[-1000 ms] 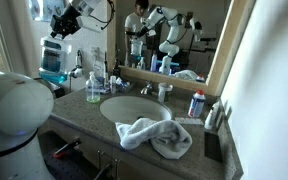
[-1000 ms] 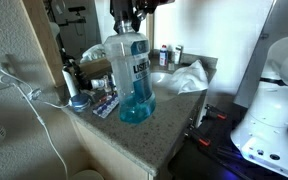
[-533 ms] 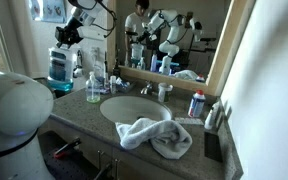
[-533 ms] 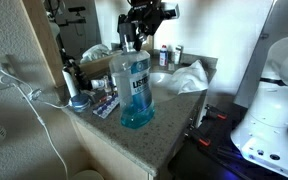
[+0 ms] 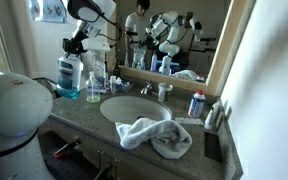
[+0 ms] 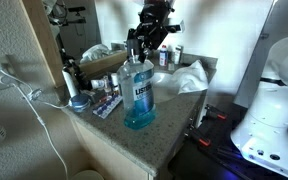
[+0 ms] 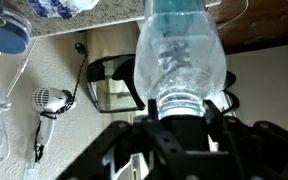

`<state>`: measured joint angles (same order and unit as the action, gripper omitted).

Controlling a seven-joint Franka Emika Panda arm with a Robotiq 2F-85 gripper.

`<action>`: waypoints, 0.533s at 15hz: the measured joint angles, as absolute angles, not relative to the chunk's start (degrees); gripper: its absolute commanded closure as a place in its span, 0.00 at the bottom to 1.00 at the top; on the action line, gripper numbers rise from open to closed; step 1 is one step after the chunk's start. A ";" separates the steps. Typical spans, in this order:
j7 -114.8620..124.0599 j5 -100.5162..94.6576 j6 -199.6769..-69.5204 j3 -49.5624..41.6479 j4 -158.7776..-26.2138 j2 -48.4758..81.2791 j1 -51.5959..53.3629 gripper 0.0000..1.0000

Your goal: Put the black lid on the Listerine bottle then move it to the bottom left side of the counter

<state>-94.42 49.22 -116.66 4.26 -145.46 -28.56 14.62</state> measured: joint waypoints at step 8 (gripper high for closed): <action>-97.73 50.22 -117.56 3.34 -148.38 -28.41 14.16 0.77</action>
